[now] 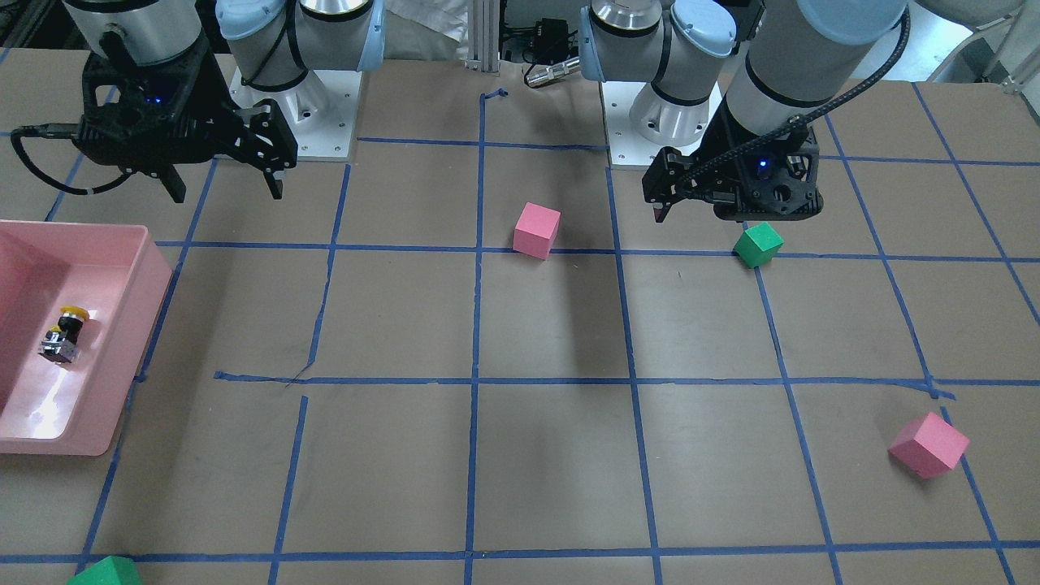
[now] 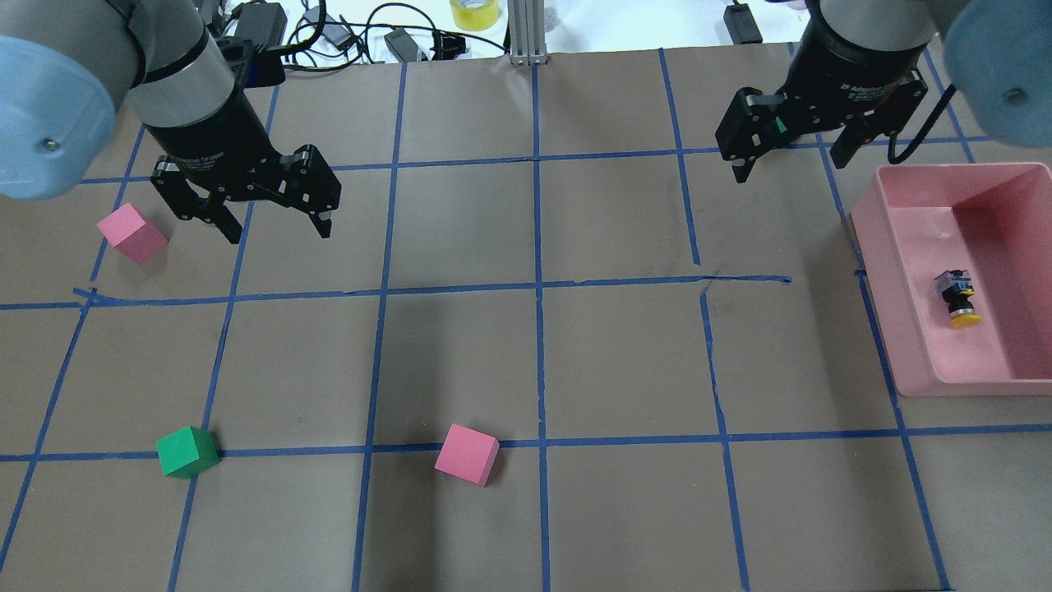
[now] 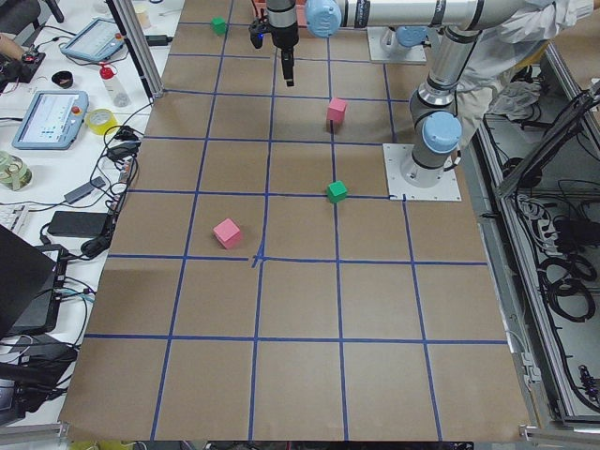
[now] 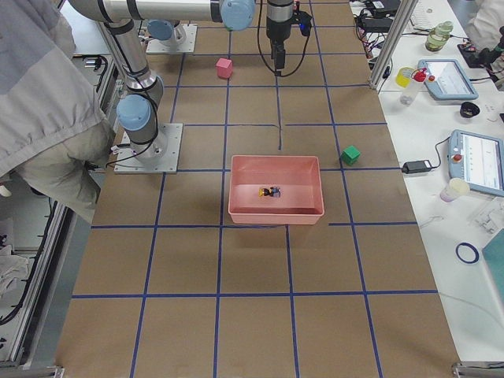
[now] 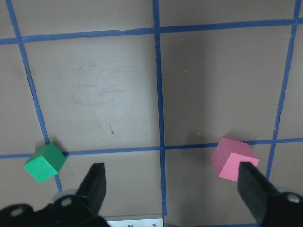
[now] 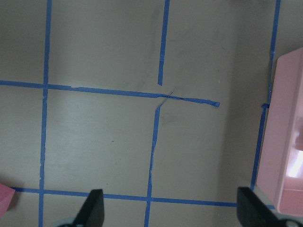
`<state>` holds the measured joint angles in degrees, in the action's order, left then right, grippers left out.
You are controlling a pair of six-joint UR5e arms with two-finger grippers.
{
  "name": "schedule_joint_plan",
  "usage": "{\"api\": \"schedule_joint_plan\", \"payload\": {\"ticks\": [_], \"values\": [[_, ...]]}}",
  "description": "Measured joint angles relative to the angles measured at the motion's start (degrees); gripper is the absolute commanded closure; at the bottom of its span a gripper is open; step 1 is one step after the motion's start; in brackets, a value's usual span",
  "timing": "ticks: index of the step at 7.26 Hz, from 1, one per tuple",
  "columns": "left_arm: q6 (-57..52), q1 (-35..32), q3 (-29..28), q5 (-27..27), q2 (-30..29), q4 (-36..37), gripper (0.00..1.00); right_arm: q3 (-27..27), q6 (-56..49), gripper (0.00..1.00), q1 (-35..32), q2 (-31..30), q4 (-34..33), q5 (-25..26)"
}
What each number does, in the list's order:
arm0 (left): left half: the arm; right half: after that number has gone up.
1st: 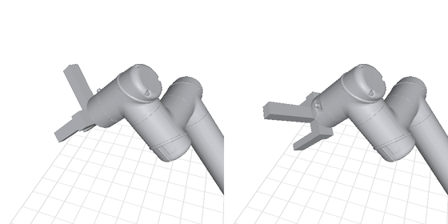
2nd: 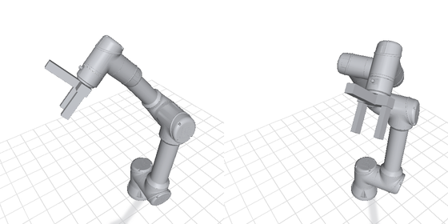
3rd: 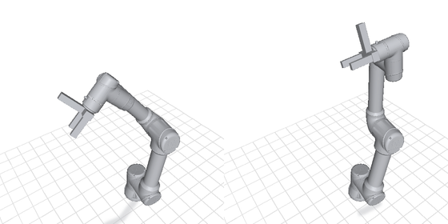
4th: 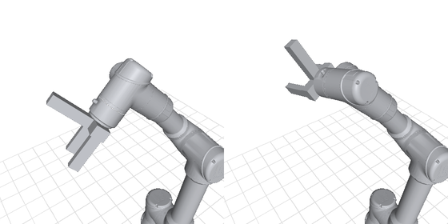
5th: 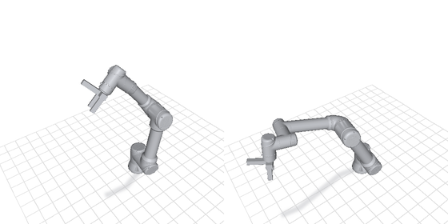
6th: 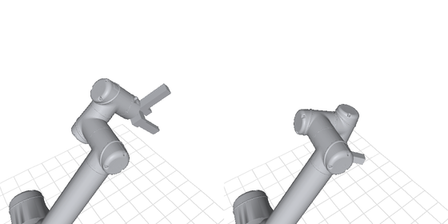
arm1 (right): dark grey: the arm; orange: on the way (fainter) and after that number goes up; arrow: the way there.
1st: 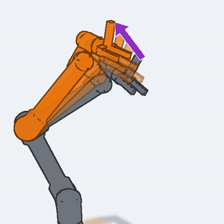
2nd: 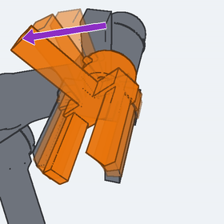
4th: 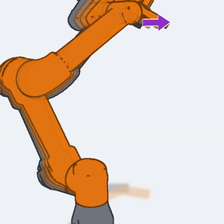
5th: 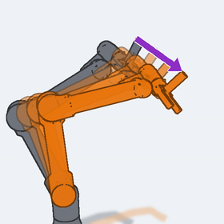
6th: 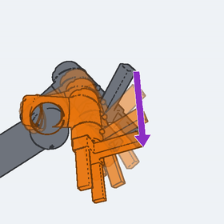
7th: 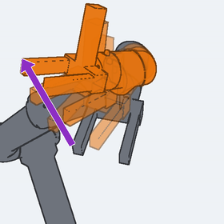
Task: Align button upright
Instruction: 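Move the right gripper over the pink tray above the push-button switch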
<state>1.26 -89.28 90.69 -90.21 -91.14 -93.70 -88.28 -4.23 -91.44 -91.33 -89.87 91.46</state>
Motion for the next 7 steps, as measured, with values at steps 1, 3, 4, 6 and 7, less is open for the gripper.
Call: {"api": "schedule_joint_plan", "payload": {"ticks": [1, 3, 4, 6, 7], "values": [[0.1, 0.0, -0.2, 0.2, 0.4, 1.2, 0.00, 0.0, 1.1, 0.00, -0.7, -0.2, 0.0, 0.0], [0.3, -0.1, -0.4, 0.3, 1.5, 3.6, 0.00, -0.1, 1.7, 0.00, -0.8, 0.1, -0.1, 0.2], [0.3, 0.0, -0.2, 0.2, 1.5, 3.8, 0.00, -0.1, 1.1, 0.00, -0.5, 0.3, -0.3, 0.4], [0.0, 0.1, 0.4, -0.2, 1.4, 4.0, 0.00, -0.1, 0.3, 0.00, -0.2, 0.5, -0.2, 0.5], [-0.2, 0.1, 0.7, -0.3, 1.5, 4.1, 0.00, -0.2, 0.2, 0.00, 0.4, 0.8, -0.2, 0.6]]}}
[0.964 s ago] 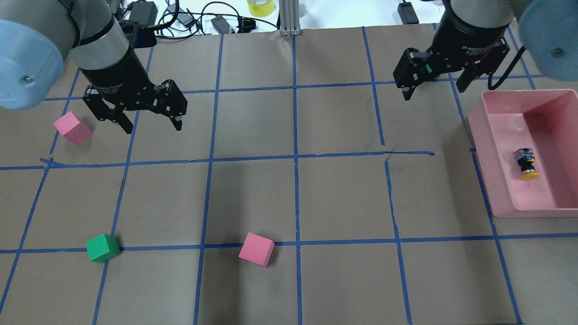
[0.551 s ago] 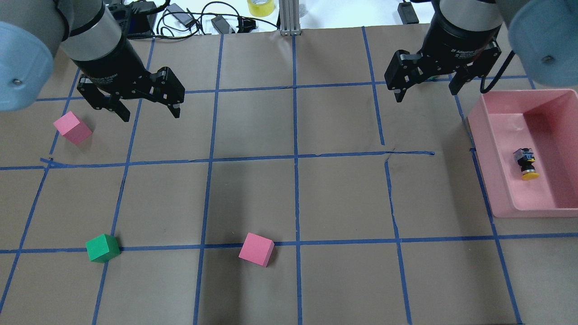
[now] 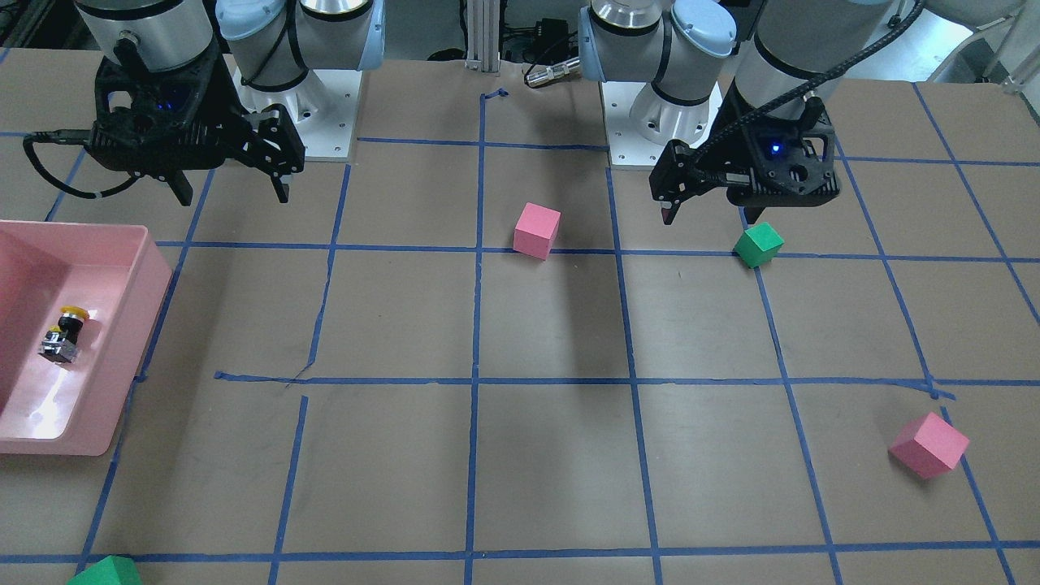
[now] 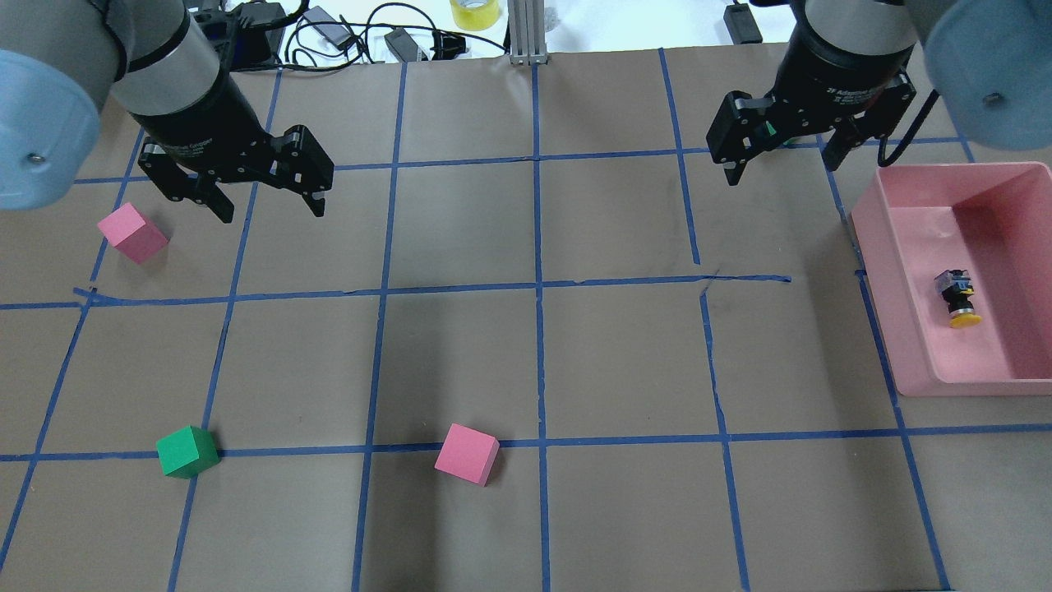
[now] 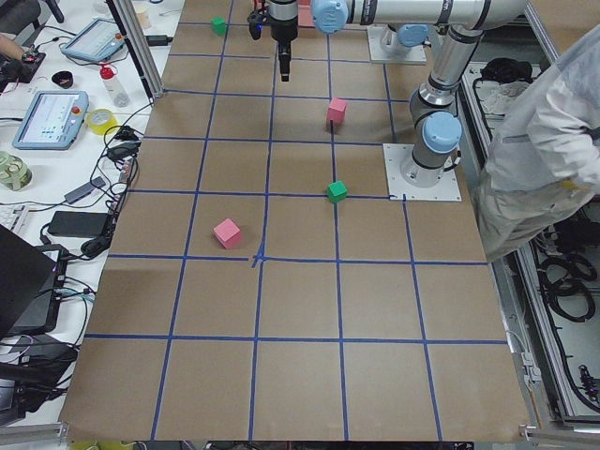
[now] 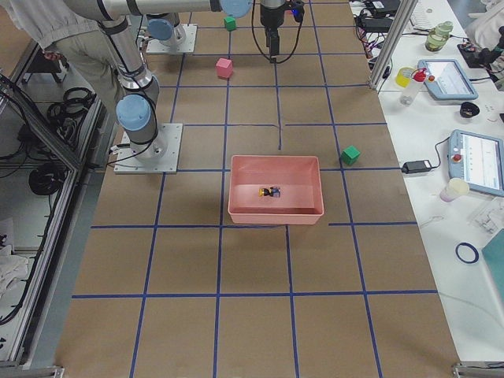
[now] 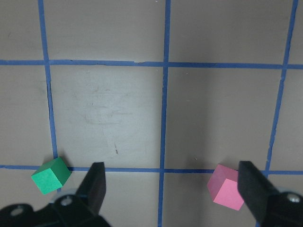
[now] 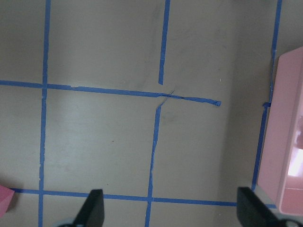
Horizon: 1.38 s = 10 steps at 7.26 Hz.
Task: Align button upright
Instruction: 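Move the right gripper over the pink tray above the push-button switch, then lower the right gripper into the tray and close on the switch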
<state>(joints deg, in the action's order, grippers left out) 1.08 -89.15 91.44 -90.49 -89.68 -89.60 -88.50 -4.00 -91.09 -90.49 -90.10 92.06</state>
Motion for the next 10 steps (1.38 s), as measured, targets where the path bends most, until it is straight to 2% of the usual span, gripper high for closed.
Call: {"api": "schedule_joint_plan", "payload": {"ticks": [2, 4, 5, 7, 9, 10], "values": [[-0.2, 0.1, 0.7, 0.0, 0.0, 0.2, 0.00, -0.7, -2.1, 0.00, 6.0, 0.9, 0.0, 1.6], [-0.3, 0.2, 0.9, -0.1, 0.0, 0.3, 0.00, -3.5, -9.5, 0.00, 17.8, 3.4, -2.1, 1.9], [-0.3, 0.2, 1.0, -0.1, 0.1, 0.3, 0.00, -5.6, -14.6, 0.00, 24.0, 5.4, -6.1, 1.7], [-0.3, 0.2, 1.1, -0.1, 0.1, 0.0, 0.00, -11.4, -24.0, 0.00, 33.3, 10.3, -19.4, 0.6], [-0.3, 0.2, 1.1, 0.0, 0.1, -0.7, 0.00, -16.7, -27.3, 0.00, 36.3, 14.4, -31.6, -0.9], [-0.4, 0.4, 1.2, -0.1, 0.0, -0.9, 0.00, -18.0, -27.7, 0.00, 36.6, 16.2, -35.2, -1.1]]}}
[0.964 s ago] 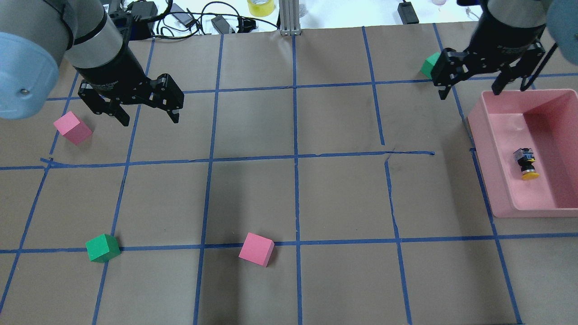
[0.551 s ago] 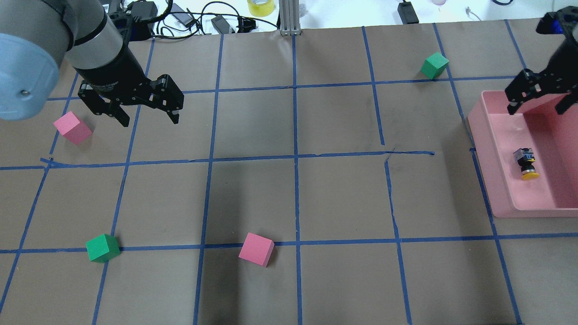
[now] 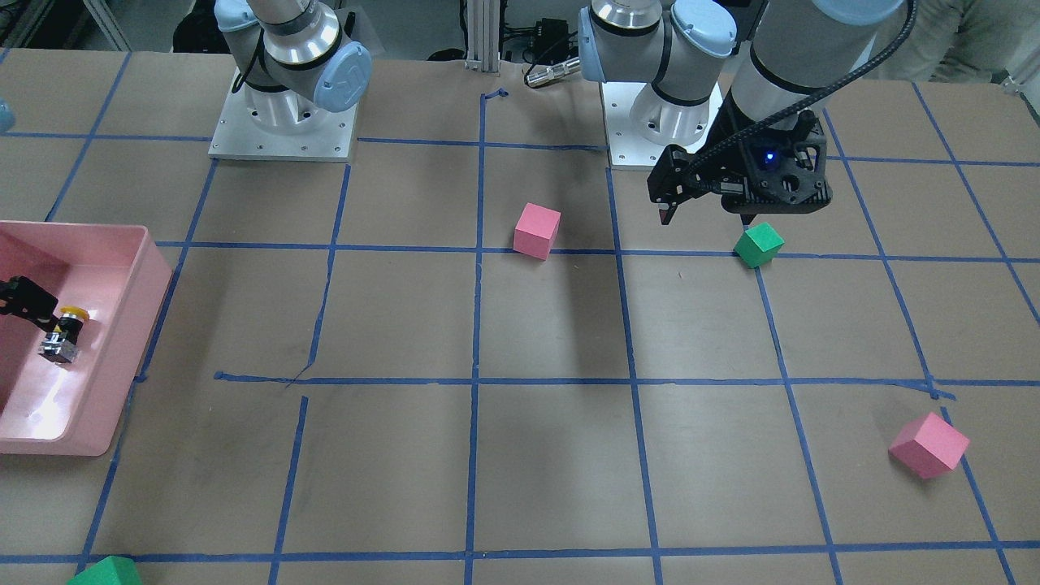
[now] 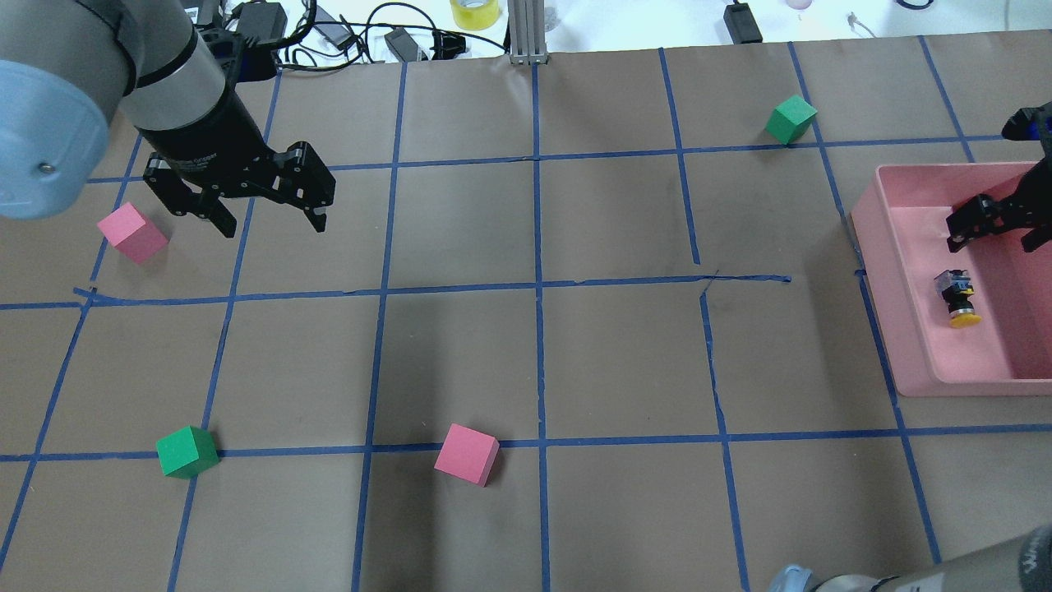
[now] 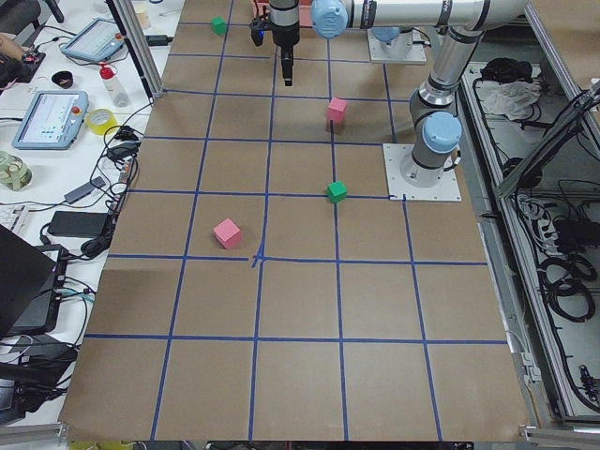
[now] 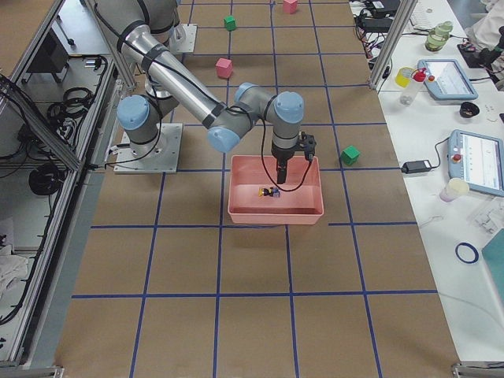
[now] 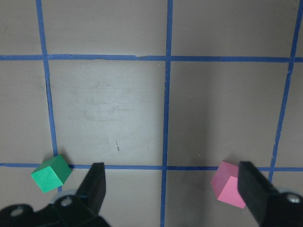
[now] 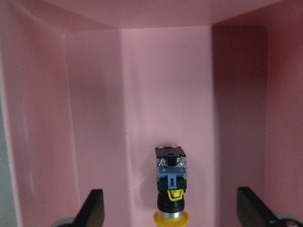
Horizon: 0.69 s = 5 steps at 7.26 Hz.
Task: Align button upright
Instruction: 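Lower the right gripper into the tray and close on the switch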
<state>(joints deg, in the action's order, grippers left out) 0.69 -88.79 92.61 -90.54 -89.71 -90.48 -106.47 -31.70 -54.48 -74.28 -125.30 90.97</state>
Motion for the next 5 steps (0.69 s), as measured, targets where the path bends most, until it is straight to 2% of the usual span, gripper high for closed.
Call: {"api": "schedule_joint_plan", "payload": {"ticks": [2, 5], "values": [[-0.3, 0.1, 0.1, 0.0, -0.2, -0.1, 0.00, -0.7, -0.2, 0.00, 0.1, 3.9, -5.0, 0.0], [-0.5, 0.1, 0.2, 0.2, -0.5, 0.0, 0.00, -0.9, -1.9, 0.00, 0.2, 5.7, -6.5, 0.4]]}}
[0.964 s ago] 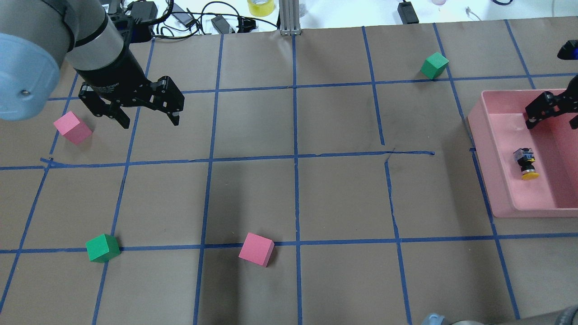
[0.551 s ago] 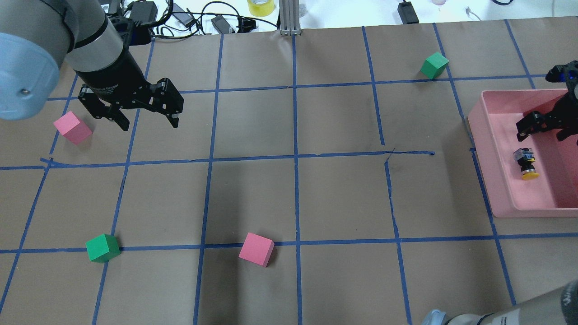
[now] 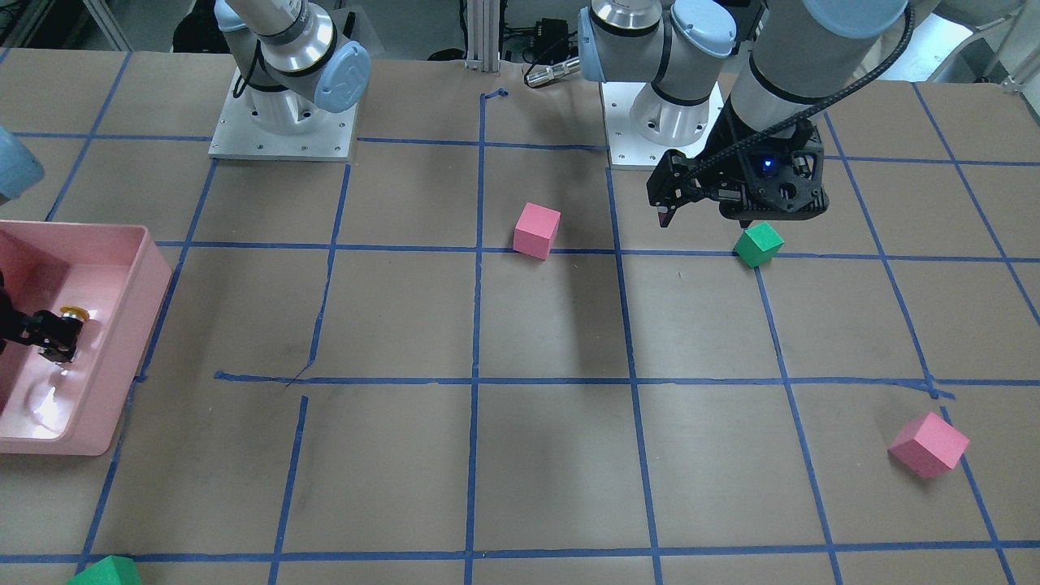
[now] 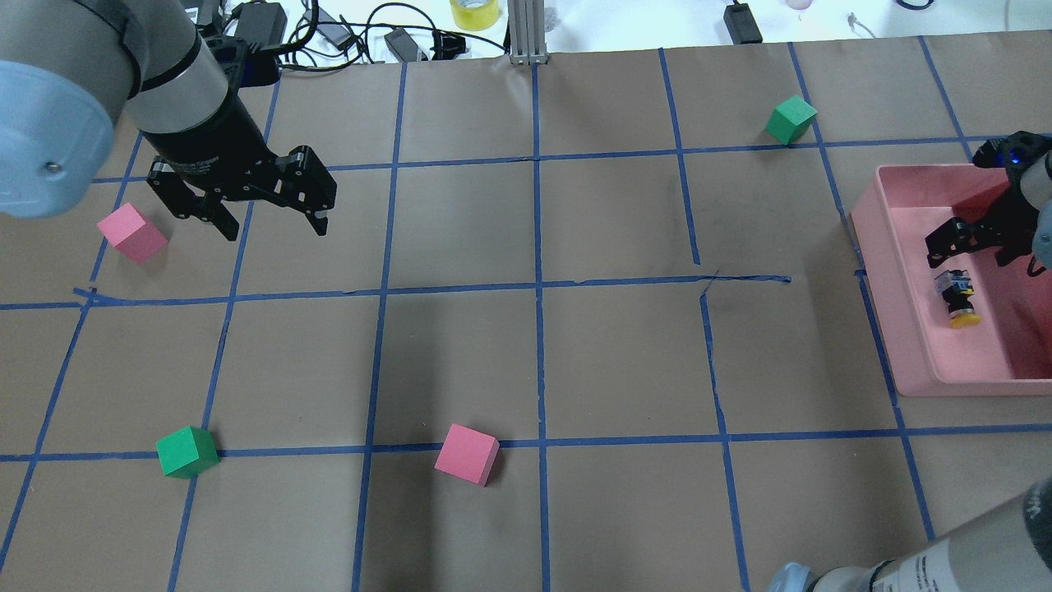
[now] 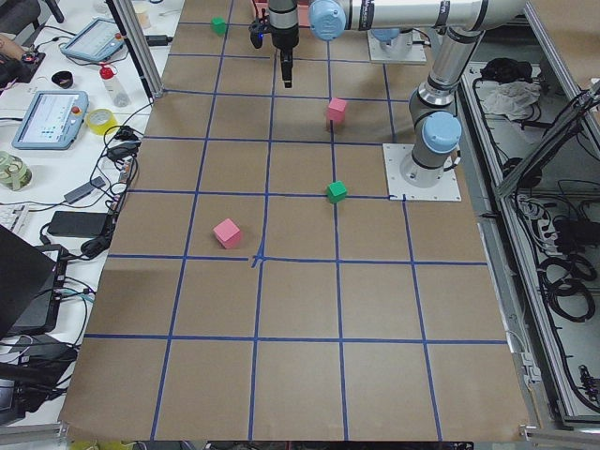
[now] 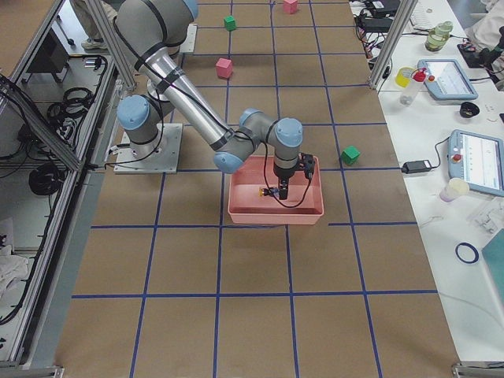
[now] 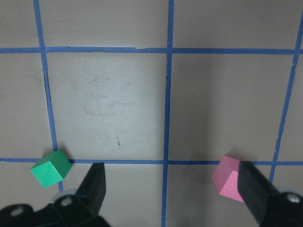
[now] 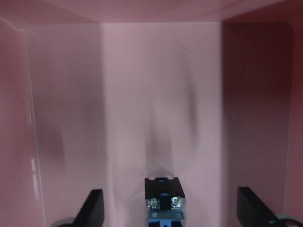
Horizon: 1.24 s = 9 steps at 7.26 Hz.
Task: Align button upright
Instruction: 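Lower the right gripper into the tray and close on the switch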
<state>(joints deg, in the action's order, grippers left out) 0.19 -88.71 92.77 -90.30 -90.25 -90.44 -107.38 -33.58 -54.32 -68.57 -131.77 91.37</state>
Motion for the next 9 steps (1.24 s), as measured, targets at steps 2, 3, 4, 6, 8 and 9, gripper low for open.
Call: {"api": "schedule_joint_plan", "payload": {"ticks": [2, 3, 4, 6, 8, 9], "values": [[0.0, 0.0, 0.0, 0.0, -0.2, 0.2, 0.00, 0.0, -0.6, 0.00, 0.0, 0.8, -0.1, 0.0], [0.0, 0.0, 0.0, 0.0, -0.3, 0.4, 0.00, 0.0, -0.7, 0.00, 0.0, 1.2, -0.1, 0.0], [0.0, 0.0, -0.1, 0.0, -0.3, 0.5, 0.00, -0.1, -0.7, 0.00, 0.0, 1.5, -0.1, -0.1], [-1.2, 0.1, -0.2, -0.1, -0.4, 0.7, 0.00, -0.5, -0.7, 0.00, 0.0, 2.1, -0.2, -0.3], [-2.8, 0.1, -0.2, -0.2, -0.5, 0.7, 0.00, -1.0, -0.7, 0.01, 0.0, 2.6, -0.8, 0.0], [-3.0, 0.1, -0.2, -0.1, -0.4, 0.7, 0.00, -1.0, -0.7, 0.06, 0.0, 2.9, -1.3, 0.2]]}}
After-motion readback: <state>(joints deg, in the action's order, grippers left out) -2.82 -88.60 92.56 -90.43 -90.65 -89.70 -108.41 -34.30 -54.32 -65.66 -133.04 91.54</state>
